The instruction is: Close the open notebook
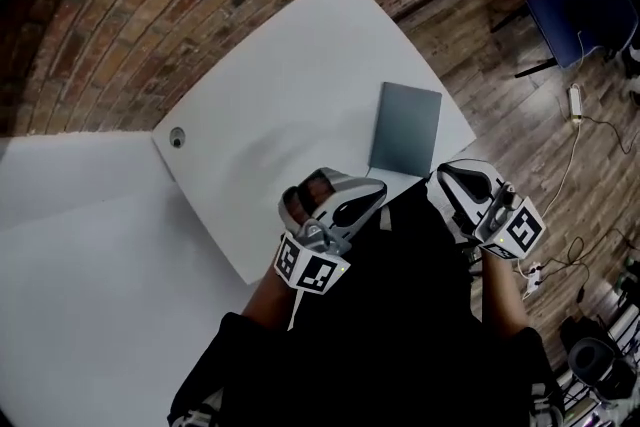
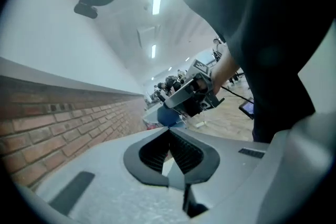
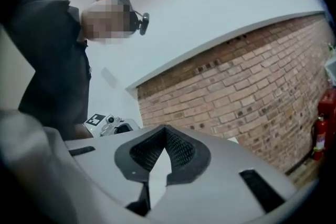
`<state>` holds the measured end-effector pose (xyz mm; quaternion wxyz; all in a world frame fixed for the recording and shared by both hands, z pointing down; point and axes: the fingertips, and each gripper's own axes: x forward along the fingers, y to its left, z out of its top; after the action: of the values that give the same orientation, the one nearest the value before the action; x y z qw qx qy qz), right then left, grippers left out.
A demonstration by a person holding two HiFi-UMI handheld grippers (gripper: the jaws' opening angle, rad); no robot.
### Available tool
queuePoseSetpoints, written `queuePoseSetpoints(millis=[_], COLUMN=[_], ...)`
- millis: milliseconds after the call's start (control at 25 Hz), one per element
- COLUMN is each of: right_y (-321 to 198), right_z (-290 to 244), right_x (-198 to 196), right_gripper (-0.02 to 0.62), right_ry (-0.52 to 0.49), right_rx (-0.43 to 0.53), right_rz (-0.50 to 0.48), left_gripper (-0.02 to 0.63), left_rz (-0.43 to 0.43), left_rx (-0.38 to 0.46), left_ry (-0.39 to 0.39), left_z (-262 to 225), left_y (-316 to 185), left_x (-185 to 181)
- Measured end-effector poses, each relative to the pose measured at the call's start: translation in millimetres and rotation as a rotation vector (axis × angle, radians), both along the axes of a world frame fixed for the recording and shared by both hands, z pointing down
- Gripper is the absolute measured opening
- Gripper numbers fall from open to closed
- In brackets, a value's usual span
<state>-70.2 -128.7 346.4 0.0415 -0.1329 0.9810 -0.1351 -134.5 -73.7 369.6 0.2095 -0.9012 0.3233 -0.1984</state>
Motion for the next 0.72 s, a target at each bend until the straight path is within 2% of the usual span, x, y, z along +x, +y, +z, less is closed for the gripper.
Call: queuePoseSetpoints(millis=[120,240,320,520,720], right_y=[11.0,26.1,38.4,65.1,100.7], right_z=[-49.1,-82.4,-95.5,-121.3,-135.3], right_x=[-8.0,-7.6,-3.4,10.1,38.1], right_gripper=[0.006,0.006,0.006,0.006,0.006], right_ry=[-0.062,-0.078,-0.066,-0.072,-0.081], right_rx=[0.086,0.159,0.207,0.293,0.349], right_rz=[-0.003,-0.006,-0.011,-0.041,-0.105], left_gripper=[0.017,0.017,0.017,0.017,0.017], left_rz=[-0.035,-0.067,-0.084,-0.124,-0.147], left_rx=[0.055,0.09,0.071,0.022,0.05], left_ry=[0.09,0.103,0.136,0.321,0.48], left_z=[-48.7,-76.3,-88.6,-125.9,-166.9], left_y=[12.9,30.0,43.0,77.3,124.1], left_x=[-19.6,-35.4,-43.7,-50.3,-33.8])
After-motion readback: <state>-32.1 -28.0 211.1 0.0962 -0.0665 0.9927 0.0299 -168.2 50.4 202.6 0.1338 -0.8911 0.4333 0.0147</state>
